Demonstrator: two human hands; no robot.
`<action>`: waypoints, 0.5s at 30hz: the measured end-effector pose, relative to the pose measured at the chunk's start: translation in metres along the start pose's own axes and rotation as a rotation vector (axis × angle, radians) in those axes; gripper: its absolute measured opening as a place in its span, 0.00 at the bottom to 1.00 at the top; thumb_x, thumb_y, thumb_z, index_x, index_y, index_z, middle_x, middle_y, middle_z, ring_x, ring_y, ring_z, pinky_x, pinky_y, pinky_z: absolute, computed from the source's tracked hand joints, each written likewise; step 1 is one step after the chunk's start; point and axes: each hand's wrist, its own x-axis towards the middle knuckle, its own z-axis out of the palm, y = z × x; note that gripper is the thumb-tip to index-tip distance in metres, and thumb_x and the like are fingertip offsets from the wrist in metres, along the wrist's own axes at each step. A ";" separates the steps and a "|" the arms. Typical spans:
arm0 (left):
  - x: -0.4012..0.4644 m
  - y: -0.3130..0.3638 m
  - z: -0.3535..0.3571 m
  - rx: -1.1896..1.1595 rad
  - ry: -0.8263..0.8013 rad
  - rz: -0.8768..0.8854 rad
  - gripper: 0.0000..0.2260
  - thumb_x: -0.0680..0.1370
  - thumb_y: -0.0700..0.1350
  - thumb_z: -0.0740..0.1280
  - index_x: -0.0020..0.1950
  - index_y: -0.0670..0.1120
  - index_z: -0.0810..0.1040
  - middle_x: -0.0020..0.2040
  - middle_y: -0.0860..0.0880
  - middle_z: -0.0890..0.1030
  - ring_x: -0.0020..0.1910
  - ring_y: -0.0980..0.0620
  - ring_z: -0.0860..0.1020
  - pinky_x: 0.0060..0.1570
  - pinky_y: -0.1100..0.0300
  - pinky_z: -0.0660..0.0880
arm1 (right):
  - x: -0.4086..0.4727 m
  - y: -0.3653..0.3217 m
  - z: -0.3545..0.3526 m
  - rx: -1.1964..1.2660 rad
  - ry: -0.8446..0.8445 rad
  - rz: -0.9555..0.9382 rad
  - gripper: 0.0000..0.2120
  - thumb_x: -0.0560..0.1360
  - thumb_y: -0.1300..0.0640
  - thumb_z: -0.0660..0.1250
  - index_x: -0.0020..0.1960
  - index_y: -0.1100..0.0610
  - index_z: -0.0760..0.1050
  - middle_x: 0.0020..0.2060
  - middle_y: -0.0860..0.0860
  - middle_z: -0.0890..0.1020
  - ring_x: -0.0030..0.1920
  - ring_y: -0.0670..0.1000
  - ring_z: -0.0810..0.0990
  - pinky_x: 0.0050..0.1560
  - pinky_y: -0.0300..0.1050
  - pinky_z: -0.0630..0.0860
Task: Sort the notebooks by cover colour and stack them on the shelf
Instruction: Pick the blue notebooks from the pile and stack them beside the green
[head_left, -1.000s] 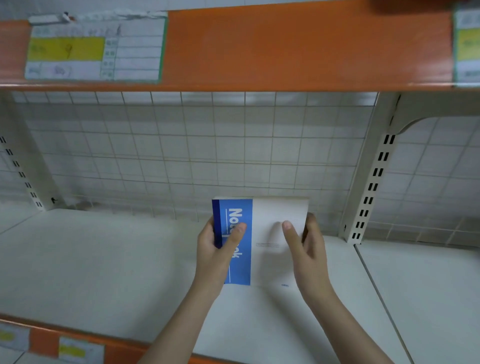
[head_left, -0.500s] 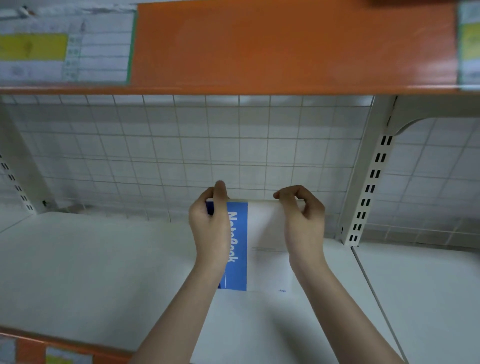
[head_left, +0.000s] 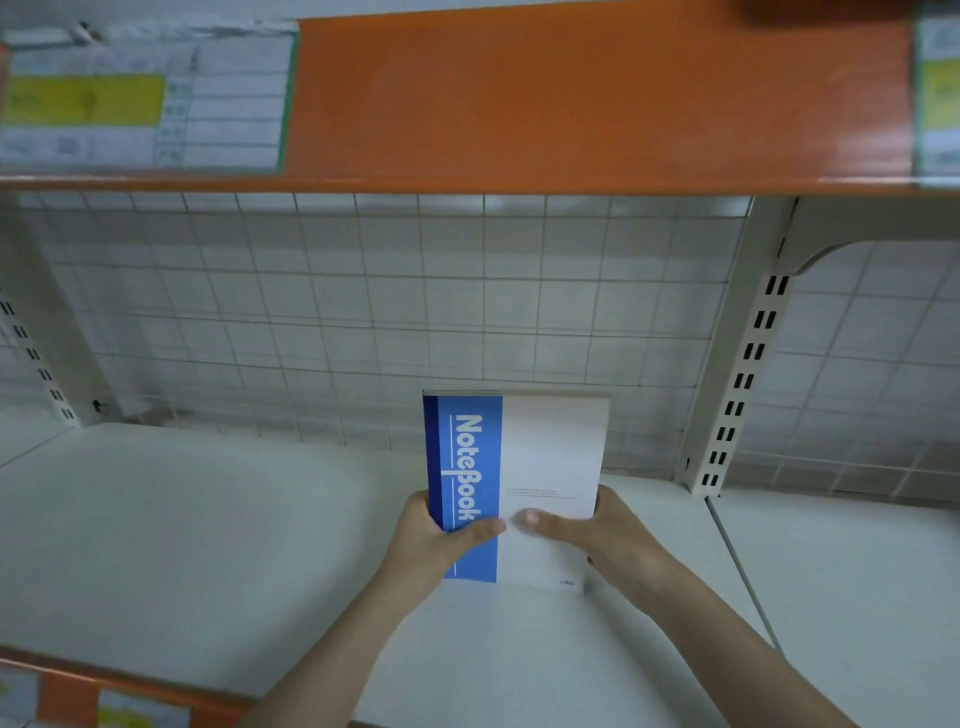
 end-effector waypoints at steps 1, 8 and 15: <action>-0.001 -0.002 -0.004 0.021 -0.042 -0.012 0.10 0.62 0.47 0.78 0.42 0.55 0.83 0.41 0.53 0.85 0.41 0.55 0.83 0.39 0.65 0.78 | -0.002 0.005 0.001 -0.045 -0.006 -0.002 0.17 0.71 0.55 0.73 0.59 0.52 0.79 0.55 0.47 0.83 0.57 0.47 0.81 0.59 0.43 0.76; 0.001 -0.009 -0.008 0.141 -0.030 -0.037 0.15 0.59 0.51 0.79 0.43 0.52 0.80 0.42 0.53 0.85 0.41 0.54 0.83 0.36 0.64 0.78 | -0.008 0.018 -0.003 -0.381 0.098 -0.037 0.10 0.70 0.48 0.74 0.51 0.40 0.81 0.48 0.45 0.85 0.47 0.47 0.83 0.50 0.46 0.79; 0.000 -0.013 -0.012 0.217 -0.035 -0.073 0.13 0.65 0.46 0.80 0.44 0.48 0.81 0.41 0.48 0.84 0.37 0.48 0.82 0.31 0.57 0.76 | -0.010 0.022 -0.009 -0.451 0.103 -0.017 0.12 0.68 0.44 0.74 0.51 0.38 0.80 0.47 0.45 0.85 0.42 0.47 0.82 0.44 0.47 0.80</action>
